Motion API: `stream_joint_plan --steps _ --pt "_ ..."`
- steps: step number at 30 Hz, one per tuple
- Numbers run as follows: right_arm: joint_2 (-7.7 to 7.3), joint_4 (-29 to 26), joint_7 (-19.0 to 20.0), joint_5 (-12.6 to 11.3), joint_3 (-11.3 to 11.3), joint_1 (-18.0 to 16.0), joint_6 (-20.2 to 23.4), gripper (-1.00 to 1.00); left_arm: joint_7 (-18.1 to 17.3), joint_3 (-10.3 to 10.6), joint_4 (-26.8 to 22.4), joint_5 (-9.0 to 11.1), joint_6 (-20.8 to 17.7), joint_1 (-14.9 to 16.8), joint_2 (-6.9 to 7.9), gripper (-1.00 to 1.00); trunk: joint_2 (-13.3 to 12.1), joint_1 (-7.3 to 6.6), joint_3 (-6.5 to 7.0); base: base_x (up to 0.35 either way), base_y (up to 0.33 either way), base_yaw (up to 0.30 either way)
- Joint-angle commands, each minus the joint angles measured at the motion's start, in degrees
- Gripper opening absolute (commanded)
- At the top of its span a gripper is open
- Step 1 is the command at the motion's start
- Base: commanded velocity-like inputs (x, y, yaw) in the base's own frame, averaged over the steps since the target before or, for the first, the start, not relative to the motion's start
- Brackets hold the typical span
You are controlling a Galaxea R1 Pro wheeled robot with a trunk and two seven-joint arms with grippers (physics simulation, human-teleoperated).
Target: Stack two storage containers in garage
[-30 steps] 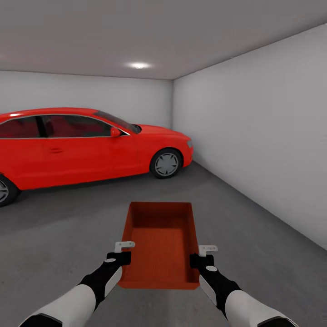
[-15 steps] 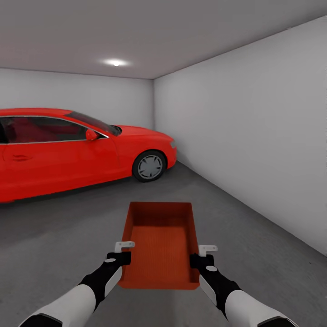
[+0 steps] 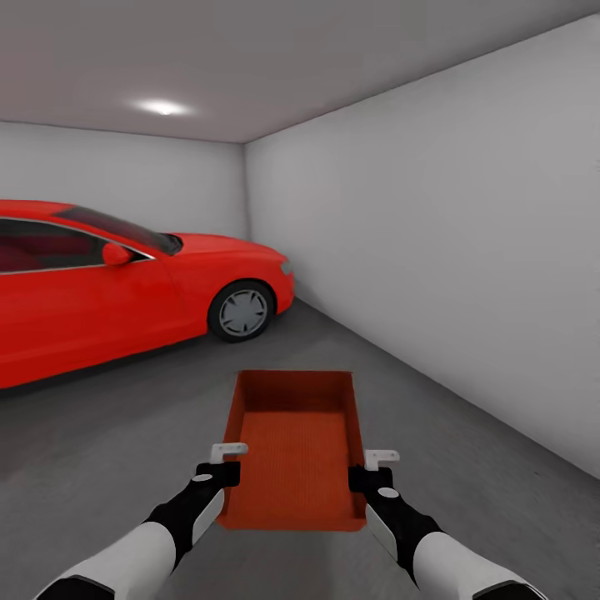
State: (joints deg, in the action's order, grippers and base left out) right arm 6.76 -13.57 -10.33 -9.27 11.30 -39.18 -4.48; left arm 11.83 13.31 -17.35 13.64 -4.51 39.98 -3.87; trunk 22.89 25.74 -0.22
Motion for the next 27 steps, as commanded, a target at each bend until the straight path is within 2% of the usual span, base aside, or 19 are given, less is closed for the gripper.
stream_joint_plan --steps 1,27 --pt "0.04 0.1 -0.4 -0.5 -0.6 0.0 -0.4 -1.00 0.6 -1.2 -0.1 -0.3 -0.3 0.0 -0.27 -1.00 0.0 0.05 -0.02 0.322 0.000 -0.243" --pt "0.04 0.1 -0.4 -0.6 -0.6 0.0 -0.4 -1.00 0.6 -1.2 0.0 -0.3 -0.3 0.0 -0.28 -1.00 0.0 0.05 -0.02 0.322 0.000 -0.243"
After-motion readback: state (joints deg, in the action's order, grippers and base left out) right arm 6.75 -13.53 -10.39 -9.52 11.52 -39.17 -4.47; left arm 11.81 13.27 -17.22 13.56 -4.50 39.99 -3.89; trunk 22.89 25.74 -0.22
